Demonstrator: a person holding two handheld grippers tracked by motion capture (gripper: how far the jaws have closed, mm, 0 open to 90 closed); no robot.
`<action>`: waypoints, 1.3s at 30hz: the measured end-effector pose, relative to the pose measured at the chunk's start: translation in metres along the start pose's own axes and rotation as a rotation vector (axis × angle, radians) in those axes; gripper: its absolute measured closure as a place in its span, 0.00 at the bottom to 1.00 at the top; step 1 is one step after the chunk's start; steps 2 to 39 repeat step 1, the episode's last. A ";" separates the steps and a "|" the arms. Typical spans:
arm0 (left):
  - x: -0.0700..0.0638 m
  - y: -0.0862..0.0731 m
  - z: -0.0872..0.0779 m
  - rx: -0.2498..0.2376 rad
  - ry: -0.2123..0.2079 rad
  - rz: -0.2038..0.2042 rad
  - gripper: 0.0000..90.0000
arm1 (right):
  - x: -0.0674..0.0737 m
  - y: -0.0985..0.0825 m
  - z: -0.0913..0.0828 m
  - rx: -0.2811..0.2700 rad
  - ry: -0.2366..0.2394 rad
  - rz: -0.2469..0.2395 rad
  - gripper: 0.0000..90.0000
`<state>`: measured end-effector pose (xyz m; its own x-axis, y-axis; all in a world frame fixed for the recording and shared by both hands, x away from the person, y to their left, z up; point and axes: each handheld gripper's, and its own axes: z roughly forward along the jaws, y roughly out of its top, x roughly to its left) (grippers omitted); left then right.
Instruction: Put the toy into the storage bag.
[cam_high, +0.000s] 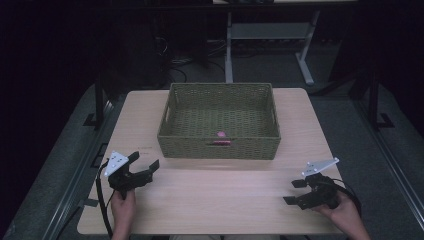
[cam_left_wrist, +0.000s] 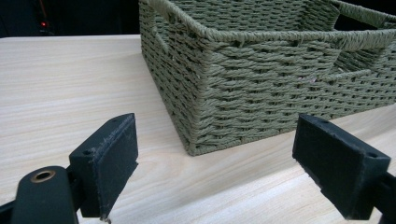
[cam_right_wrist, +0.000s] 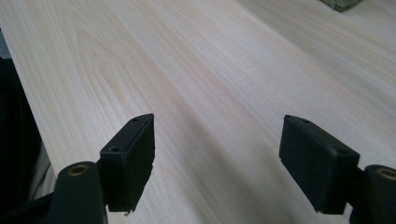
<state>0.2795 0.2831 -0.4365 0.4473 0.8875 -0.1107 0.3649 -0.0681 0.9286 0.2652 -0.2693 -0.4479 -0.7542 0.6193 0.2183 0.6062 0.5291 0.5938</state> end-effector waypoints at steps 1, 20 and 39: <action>0.000 0.000 0.000 0.002 0.001 0.003 0.15 | 0.001 -0.001 0.000 0.000 -0.012 -0.002 0.29; 0.000 0.000 0.000 0.002 0.001 0.003 0.15 | 0.001 -0.001 0.000 0.000 -0.012 -0.002 0.29; 0.000 0.000 0.000 0.002 0.001 0.003 0.15 | 0.001 -0.001 0.000 0.000 -0.012 -0.002 0.29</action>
